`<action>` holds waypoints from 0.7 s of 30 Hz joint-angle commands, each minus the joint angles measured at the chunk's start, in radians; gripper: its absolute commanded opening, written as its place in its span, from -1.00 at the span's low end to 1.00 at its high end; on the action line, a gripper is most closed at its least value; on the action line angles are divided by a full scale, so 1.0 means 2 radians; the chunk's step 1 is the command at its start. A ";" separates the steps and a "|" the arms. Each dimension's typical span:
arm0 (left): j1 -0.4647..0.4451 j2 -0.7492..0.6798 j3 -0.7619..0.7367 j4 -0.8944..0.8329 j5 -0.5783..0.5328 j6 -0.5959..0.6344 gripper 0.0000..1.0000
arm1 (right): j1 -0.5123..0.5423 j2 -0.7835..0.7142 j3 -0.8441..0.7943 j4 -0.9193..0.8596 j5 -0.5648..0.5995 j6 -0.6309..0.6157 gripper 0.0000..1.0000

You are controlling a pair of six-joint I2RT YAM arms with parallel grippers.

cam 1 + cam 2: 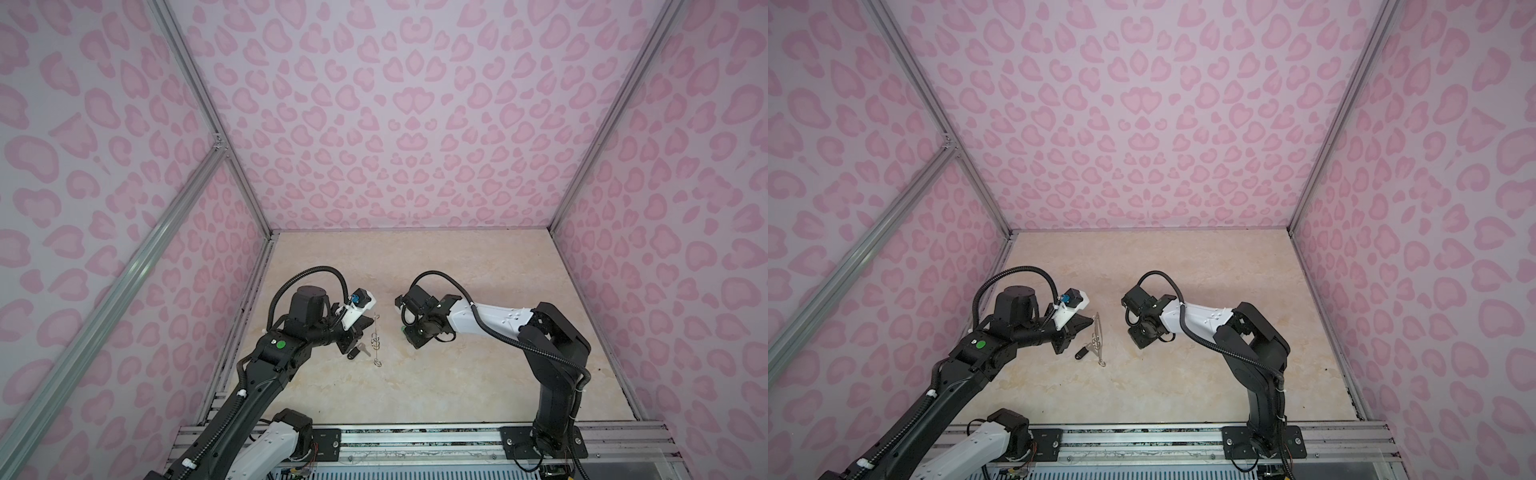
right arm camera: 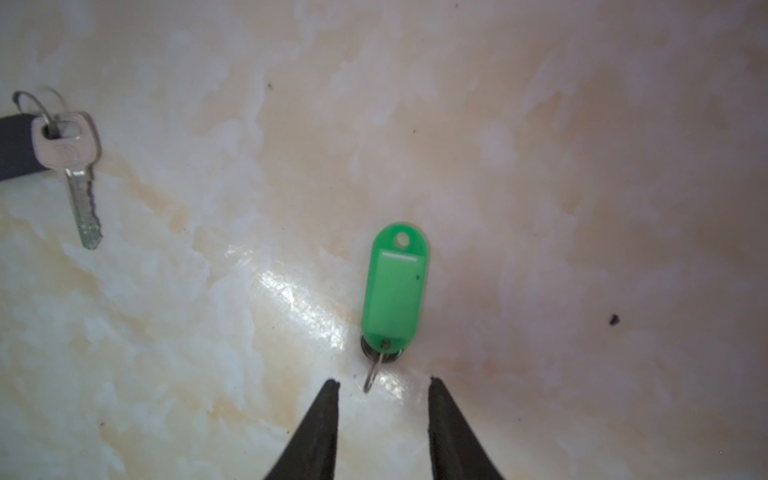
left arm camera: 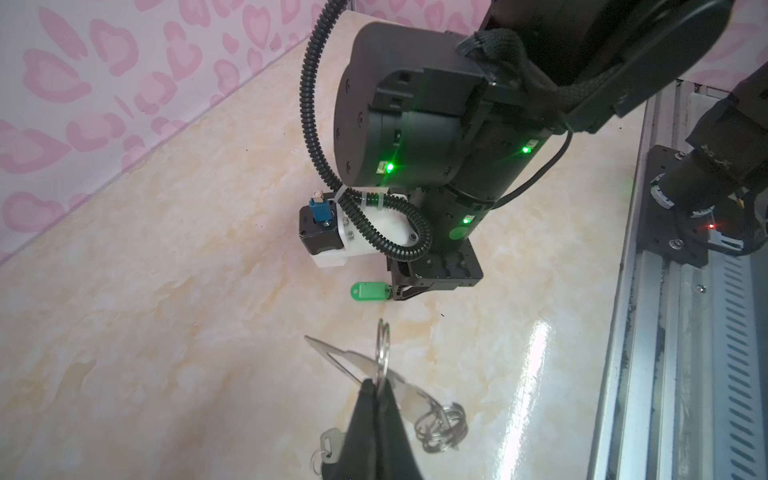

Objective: Put the keys on the keyring
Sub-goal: 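Move the right gripper to the green-tagged key and grasp its ring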

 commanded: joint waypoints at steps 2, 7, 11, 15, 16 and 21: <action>0.000 0.000 0.002 0.009 0.003 0.003 -0.93 | 0.001 0.011 0.010 -0.019 0.001 0.002 -0.32; 0.000 0.002 0.000 0.010 0.005 0.006 -0.93 | 0.001 0.021 0.022 -0.032 0.004 0.006 -0.39; 0.000 0.003 0.000 0.009 0.003 0.008 -0.93 | 0.002 0.025 0.028 -0.039 0.008 0.009 -0.43; 0.000 0.002 0.000 0.010 0.003 0.007 -0.93 | 0.002 0.034 0.038 -0.050 0.008 0.009 -0.45; 0.000 0.002 -0.001 0.010 0.003 0.007 -0.93 | 0.002 0.036 0.039 -0.051 0.008 0.009 -0.45; 0.000 0.003 -0.005 0.010 0.002 0.008 -0.93 | 0.002 0.042 0.044 -0.055 0.007 0.009 -0.51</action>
